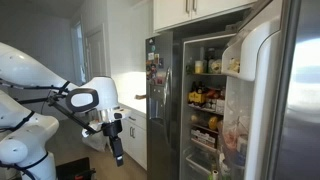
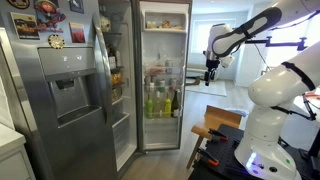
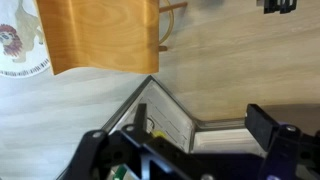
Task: Pick up a canned drink from the fridge and put it on the chair
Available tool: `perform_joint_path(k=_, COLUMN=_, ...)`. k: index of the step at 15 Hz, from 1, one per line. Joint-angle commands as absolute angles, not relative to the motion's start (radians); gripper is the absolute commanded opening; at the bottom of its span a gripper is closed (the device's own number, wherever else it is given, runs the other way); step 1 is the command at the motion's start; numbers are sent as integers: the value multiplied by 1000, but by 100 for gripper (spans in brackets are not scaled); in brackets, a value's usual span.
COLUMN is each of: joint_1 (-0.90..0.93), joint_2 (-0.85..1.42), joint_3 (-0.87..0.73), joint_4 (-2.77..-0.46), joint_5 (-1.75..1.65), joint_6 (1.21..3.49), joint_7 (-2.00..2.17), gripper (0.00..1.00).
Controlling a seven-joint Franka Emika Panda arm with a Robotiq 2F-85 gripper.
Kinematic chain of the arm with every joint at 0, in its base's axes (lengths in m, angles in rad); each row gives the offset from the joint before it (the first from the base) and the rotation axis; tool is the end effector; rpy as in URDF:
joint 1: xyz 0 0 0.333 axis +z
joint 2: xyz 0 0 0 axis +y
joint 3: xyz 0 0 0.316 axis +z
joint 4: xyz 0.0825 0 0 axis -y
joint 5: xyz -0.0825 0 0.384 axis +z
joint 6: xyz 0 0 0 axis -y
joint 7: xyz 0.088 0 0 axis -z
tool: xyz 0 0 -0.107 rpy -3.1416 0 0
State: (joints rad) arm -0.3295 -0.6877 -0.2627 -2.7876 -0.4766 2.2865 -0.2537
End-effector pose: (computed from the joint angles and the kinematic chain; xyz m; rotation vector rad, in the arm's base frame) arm 0.2851 -0.1964 0.4116 2.8631 -0.0188 0.1278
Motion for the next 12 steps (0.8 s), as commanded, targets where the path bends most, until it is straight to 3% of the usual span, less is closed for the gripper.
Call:
perform_joint_path(k=1, joint_1=-334, joint_2=-688, joint_3=-257, joint_4=-2786, joint_5=-471, joint_6=2284, joint_7=-257, gripper=100)
perform_joint_path(k=5, joint_1=-331, joint_2=-679, joint_3=-253, joint_4=-2786, joint_5=-465, joint_6=2311, joint_7=-233, gripper=100)
perform_joint_path(k=12, joint_1=-331, joint_2=-535, joint_3=-208, joint_4=-2766, joint_5=-339, joint_6=2659, joint_7=19, gripper=100)
